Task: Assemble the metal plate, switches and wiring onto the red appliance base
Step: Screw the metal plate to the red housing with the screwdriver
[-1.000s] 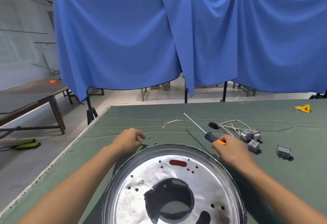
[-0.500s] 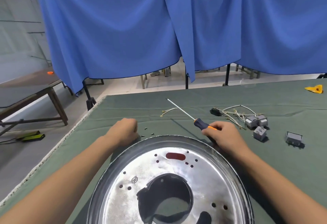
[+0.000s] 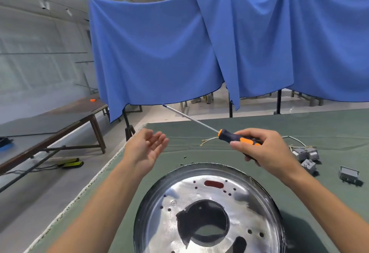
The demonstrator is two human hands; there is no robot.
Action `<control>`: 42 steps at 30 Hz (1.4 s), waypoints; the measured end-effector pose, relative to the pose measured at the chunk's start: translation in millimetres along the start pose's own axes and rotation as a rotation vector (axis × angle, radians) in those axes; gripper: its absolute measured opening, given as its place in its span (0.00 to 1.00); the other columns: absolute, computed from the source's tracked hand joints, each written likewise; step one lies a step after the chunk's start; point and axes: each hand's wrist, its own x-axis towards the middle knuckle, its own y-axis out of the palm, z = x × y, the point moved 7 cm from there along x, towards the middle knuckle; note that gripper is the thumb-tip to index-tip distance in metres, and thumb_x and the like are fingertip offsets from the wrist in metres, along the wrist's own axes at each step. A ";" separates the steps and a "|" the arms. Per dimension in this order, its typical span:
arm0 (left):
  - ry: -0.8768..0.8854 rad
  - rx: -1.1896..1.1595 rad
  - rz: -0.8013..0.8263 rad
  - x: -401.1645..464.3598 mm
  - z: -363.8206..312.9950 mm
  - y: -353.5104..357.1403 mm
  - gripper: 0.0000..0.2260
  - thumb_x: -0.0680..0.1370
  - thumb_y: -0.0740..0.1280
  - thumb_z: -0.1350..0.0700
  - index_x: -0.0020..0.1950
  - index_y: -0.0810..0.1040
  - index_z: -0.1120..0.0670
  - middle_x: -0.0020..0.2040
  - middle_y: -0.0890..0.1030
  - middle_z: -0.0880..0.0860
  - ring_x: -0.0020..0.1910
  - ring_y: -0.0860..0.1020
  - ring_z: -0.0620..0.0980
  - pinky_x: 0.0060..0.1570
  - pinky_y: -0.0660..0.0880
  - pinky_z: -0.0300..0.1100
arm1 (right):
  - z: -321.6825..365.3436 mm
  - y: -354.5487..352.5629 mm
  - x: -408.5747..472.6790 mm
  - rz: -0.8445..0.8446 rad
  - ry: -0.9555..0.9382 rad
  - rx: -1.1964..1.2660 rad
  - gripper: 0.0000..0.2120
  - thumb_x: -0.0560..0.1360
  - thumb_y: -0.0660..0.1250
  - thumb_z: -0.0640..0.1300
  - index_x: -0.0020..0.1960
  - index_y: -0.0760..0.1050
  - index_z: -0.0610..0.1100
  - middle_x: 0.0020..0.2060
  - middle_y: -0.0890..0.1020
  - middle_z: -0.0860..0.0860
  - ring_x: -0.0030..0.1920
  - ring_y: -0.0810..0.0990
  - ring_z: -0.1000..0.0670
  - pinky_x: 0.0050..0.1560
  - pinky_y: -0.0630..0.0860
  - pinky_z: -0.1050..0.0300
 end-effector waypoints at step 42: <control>-0.055 -0.330 -0.049 -32.7 -8.8 -10.7 0.10 0.83 0.55 0.64 0.52 0.73 0.67 0.47 0.80 0.62 0.59 0.78 0.57 0.56 0.75 0.51 | 25.9 25.6 -11.1 0.155 -0.046 -0.047 0.04 0.67 0.77 0.44 0.38 0.84 0.53 0.31 0.83 0.45 0.22 0.71 0.52 0.25 0.69 0.61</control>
